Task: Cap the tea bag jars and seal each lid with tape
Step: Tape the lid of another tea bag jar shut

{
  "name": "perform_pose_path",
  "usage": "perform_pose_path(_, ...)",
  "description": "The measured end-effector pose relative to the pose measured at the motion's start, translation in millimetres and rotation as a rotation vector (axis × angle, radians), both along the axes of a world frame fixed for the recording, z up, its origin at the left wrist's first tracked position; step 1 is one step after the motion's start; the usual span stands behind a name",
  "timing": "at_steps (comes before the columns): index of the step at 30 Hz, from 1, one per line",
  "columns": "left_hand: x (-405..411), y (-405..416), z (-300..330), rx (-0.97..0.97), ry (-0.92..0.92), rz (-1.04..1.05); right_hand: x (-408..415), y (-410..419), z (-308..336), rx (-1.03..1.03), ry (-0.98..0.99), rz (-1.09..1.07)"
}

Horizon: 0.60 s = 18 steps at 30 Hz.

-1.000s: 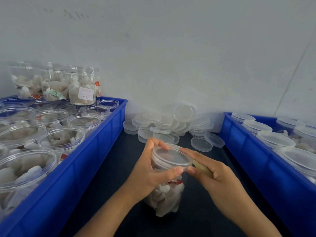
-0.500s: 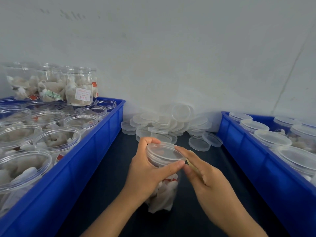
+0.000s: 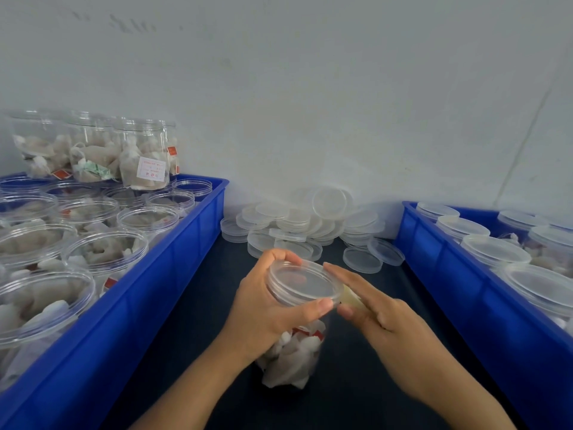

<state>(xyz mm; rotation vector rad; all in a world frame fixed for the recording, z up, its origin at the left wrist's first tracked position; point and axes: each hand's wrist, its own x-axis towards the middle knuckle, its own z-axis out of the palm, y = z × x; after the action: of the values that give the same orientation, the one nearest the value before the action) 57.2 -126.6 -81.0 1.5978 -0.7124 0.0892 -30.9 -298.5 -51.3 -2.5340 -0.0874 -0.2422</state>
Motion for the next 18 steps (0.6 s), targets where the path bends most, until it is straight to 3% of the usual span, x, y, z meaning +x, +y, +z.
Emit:
perform_pose_path(6, 3, 3, 1, -0.021, 0.024, -0.102, 4, -1, -2, 0.012, -0.026, 0.010)
perform_pose_path(12, 6, 3, -3, -0.098, 0.072, -0.148, 12, -1, -13, 0.242, -0.015, 0.102)
perform_pose_path(18, 0, 0, -6, -0.036, 0.039, 0.001, 17, -1, -19, 0.389, -0.086, 0.146)
